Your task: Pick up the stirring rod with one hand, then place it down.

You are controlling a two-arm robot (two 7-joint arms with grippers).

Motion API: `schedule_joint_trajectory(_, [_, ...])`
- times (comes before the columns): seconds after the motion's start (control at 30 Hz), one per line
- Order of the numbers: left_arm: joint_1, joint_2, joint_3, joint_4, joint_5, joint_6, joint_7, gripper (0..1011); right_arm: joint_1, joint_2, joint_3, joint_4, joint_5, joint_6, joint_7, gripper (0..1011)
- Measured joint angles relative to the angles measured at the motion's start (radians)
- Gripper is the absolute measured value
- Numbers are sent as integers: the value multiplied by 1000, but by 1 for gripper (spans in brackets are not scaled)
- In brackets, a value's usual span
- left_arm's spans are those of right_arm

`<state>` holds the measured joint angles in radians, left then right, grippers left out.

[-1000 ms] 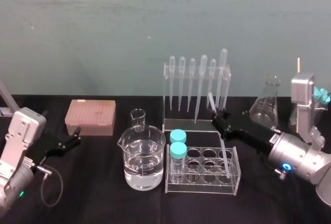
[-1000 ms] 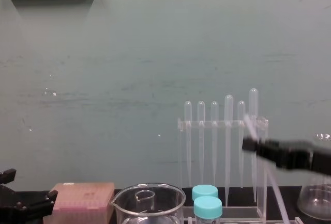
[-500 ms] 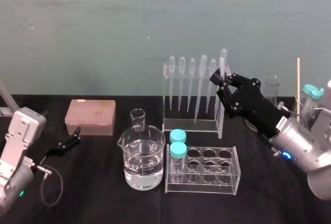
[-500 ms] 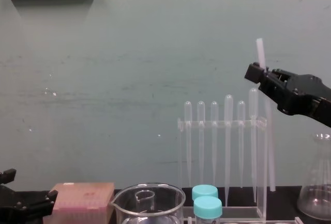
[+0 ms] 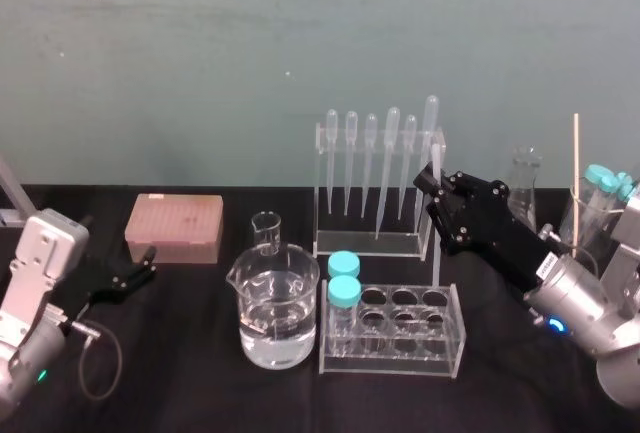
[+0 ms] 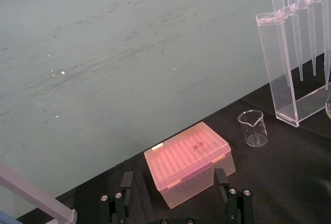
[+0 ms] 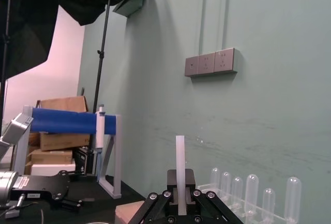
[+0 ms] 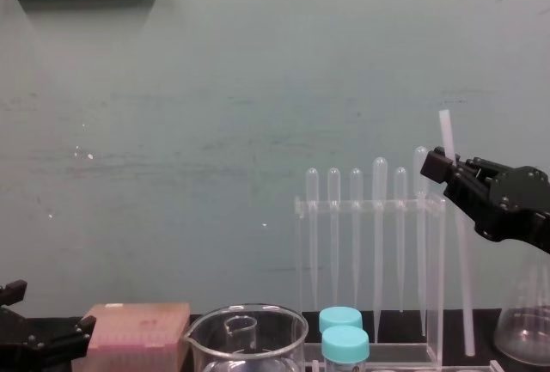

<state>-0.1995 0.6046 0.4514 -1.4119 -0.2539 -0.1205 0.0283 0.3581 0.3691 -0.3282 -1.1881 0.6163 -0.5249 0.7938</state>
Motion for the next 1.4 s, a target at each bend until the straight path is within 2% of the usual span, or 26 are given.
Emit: schedule_joint_trajectory(1.4, [0,0,0,0,0,0,0,1000,6,0,-6,-8,3,2,-1,72])
